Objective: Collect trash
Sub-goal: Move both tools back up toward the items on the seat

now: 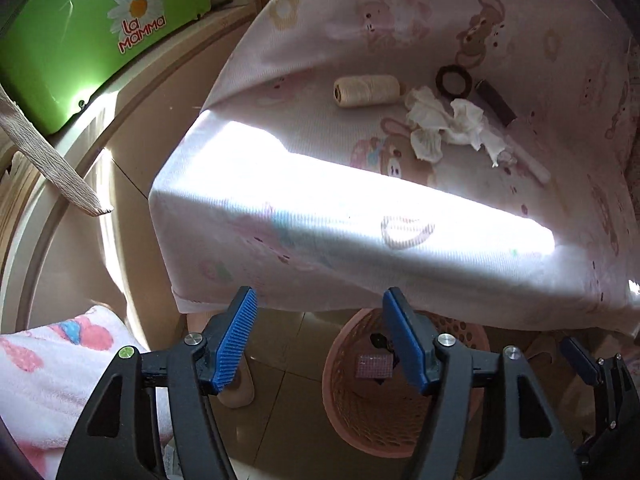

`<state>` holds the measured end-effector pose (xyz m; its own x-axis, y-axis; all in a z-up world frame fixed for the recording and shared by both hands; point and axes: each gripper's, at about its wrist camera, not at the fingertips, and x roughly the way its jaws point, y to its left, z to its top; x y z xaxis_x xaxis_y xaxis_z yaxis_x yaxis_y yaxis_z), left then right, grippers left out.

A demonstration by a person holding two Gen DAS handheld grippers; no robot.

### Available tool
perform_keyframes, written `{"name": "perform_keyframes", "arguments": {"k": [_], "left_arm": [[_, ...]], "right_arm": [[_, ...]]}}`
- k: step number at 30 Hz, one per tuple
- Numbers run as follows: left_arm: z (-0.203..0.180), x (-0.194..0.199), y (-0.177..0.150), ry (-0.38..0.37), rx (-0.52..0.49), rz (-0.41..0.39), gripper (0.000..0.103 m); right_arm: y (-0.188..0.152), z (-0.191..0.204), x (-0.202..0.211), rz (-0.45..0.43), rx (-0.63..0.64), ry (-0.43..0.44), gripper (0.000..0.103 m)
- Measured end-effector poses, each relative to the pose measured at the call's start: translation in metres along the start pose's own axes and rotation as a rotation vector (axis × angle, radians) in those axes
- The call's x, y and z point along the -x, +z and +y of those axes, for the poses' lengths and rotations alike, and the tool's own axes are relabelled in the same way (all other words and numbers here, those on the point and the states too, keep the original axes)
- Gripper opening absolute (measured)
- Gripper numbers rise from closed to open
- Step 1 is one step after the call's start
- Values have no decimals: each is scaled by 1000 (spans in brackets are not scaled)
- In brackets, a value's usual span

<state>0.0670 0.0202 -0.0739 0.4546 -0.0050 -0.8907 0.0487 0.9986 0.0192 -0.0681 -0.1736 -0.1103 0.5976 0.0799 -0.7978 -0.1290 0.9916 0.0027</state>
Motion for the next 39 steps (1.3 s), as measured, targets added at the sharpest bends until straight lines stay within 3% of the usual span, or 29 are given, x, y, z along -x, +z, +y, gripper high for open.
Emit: {"name": "perform_keyframes", "arguments": {"k": [5,10,14,19,24,29,31,36,39], "left_arm": [[-7,19,5,-11,-19,-87,66],[-14,32,9,54,-52,-170,73],[-10,44,11,-16,-18,-224,80],[-23,45,10,76,-99,-267,94],[-32,45,7,66,-122,-296,102],[-36,39,11,87,-133,-304,102],[-35,33,13,75,-119,-299,102],[-28,13,23,-50,-40,-260,96],[-30,5,29,-58,-22,-247,95]], "right_arm": [[14,-17,31,-105,-47,-62,75],[28,-31,57,-208,-69,-112,79],[37,-35,64,-244,-97,-112,79],[41,-39,66,-264,-128,-117,79],[43,-41,62,-270,-129,-128,79],[46,-46,56,-267,-127,-141,80],[45,-50,54,-265,-145,-139,80],[44,-62,43,-237,-196,-126,80],[45,-68,38,-227,-218,-111,80]]}}
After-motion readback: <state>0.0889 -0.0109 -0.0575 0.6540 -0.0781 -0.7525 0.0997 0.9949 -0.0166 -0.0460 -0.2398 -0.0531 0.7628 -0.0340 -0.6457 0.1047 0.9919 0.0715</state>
